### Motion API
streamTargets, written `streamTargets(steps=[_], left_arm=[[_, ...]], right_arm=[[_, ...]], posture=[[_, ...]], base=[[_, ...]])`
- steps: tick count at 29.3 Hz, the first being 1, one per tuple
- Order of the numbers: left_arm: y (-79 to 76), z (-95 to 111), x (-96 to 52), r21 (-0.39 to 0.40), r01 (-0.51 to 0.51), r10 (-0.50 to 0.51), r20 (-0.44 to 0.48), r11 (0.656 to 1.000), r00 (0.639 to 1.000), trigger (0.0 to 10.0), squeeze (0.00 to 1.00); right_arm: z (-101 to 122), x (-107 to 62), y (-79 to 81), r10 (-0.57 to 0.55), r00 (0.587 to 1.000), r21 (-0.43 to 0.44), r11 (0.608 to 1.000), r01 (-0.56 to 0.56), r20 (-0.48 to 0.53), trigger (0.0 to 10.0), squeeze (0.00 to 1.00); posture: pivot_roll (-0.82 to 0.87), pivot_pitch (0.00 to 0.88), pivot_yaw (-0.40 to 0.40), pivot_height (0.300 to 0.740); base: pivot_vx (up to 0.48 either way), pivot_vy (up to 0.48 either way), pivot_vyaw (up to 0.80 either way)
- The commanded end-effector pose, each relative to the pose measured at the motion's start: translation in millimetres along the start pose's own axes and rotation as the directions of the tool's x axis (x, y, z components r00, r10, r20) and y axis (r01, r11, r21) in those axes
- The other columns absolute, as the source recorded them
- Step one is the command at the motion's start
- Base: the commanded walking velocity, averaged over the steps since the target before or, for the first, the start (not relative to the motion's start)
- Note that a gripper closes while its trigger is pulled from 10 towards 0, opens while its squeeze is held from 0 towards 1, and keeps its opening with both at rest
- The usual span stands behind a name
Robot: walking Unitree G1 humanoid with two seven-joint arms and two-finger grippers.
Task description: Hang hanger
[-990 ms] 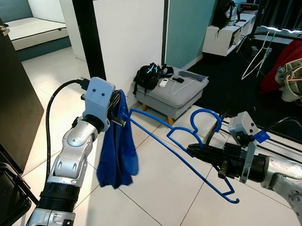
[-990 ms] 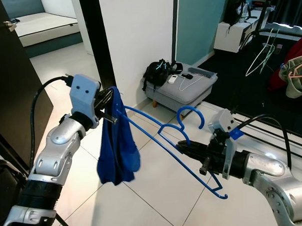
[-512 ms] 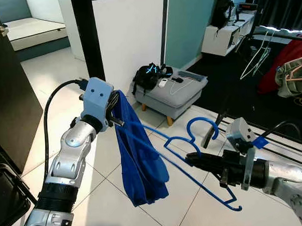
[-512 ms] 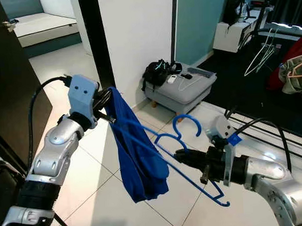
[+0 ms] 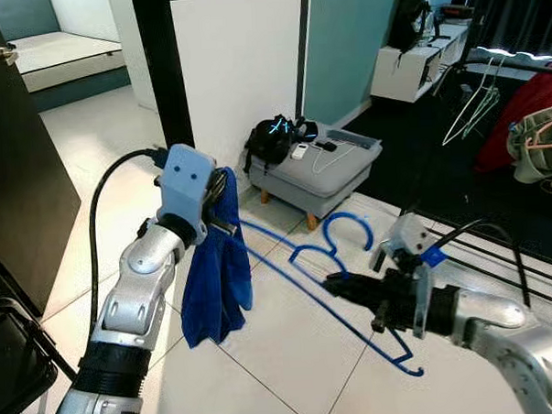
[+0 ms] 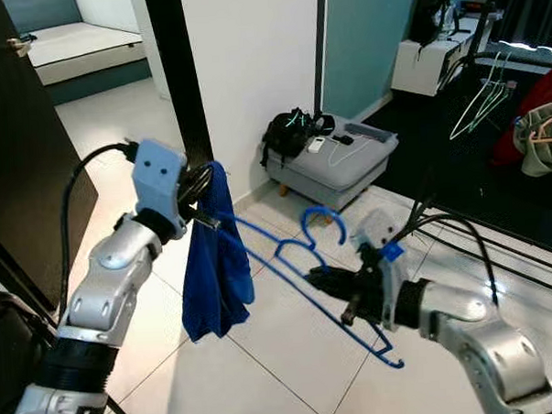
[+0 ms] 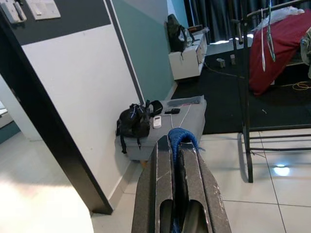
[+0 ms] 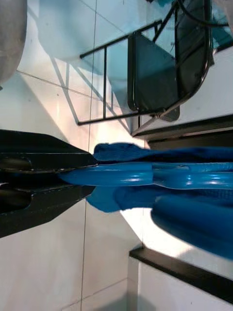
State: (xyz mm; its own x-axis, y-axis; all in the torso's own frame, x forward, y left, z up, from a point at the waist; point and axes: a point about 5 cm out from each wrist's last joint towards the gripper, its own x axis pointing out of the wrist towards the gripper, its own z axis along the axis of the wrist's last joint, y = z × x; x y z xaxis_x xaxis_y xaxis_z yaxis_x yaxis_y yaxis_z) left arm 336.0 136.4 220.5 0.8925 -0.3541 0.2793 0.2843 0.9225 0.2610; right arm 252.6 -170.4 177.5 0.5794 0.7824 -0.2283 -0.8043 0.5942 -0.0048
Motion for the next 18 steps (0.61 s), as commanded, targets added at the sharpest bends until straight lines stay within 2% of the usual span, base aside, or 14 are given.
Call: streamTargets(steps=[1,10,18], left_arm=[[-1.2,4,-0.4,-0.009,0.000,0.000,0.017,1.000,1.000,10.0,0.00],[-5.9,7,2.7,-0.025,0.007,-0.006,0.027,1.000,1.000,10.0,0.00],[-20.6,14,4.6,-0.093,0.037,-0.032,0.053,0.995,0.998,10.0,0.00]], right_arm=[[1,3.4,0.0,0.002,1.000,-0.009,1.000,-0.002,0.003,10.0,0.00],[5,9.0,0.8,0.009,1.000,-0.010,1.000,-0.009,0.015,10.0,0.00],[5,24.5,-14.8,-0.162,0.987,-0.005,0.987,0.162,0.013,10.0,0.00]], posture=[[0.02,0.000,0.003,0.740],[0.02,0.000,0.002,0.740],[0.01,0.000,-0.001,0.740]], base=[[0.000,0.000,0.00],[0.000,0.000,0.00],[0.000,0.000,0.00]])
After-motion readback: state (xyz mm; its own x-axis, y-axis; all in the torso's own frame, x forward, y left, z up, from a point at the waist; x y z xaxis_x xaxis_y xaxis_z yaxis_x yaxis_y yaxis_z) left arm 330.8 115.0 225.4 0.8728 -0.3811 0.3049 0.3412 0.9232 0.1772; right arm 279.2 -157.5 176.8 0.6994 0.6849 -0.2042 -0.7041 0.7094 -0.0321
